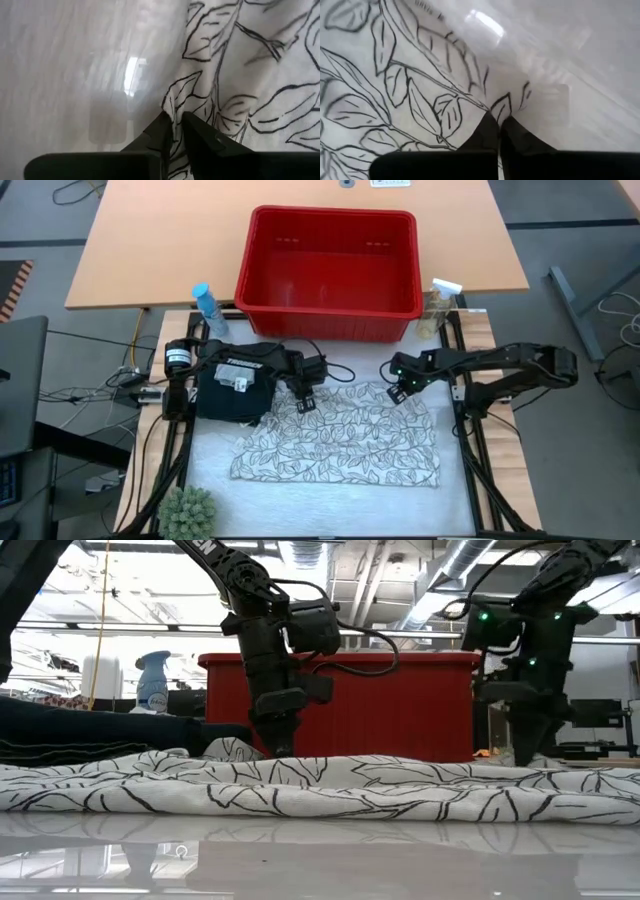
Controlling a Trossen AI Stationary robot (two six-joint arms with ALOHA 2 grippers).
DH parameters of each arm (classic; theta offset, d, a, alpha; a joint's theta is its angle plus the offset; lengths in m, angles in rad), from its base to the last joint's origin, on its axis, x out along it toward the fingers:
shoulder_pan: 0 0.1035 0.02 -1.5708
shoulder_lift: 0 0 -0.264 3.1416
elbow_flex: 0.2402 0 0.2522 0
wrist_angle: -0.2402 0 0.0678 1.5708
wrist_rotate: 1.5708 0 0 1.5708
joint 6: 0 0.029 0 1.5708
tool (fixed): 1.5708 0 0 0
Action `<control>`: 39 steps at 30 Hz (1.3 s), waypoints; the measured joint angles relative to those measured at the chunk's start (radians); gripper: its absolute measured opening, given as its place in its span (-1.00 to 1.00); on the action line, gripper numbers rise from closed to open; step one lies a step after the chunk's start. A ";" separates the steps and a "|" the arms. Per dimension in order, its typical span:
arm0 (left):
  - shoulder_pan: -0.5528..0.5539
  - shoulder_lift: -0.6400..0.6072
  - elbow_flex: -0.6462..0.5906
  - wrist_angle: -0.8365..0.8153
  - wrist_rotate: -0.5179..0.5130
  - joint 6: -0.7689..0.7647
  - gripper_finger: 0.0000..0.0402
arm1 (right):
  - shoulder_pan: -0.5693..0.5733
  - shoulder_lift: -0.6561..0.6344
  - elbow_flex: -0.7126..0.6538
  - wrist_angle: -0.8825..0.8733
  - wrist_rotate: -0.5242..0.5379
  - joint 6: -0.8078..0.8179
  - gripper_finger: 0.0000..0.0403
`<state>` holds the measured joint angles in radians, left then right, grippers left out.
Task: Fold Laundry from Bin
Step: Fold the white patterned shirt
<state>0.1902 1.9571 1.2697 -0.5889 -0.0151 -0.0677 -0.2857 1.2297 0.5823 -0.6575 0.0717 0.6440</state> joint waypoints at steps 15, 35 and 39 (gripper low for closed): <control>0.020 -0.028 0.000 0.054 -0.130 0.034 -0.94 | 0.007 -0.145 -0.001 -0.173 0.146 0.206 -0.01; 0.022 -0.028 0.000 0.117 -0.124 0.029 -0.93 | -0.214 0.140 0.057 0.186 0.113 -0.124 -0.01; 0.022 -0.028 0.000 0.117 -0.124 0.029 -0.93 | -0.222 0.196 0.075 0.176 0.101 -0.149 -0.02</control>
<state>0.2123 1.9289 1.2694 -0.4721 -0.1390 -0.0387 -0.5073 1.4254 0.6569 -0.4816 0.1726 0.4947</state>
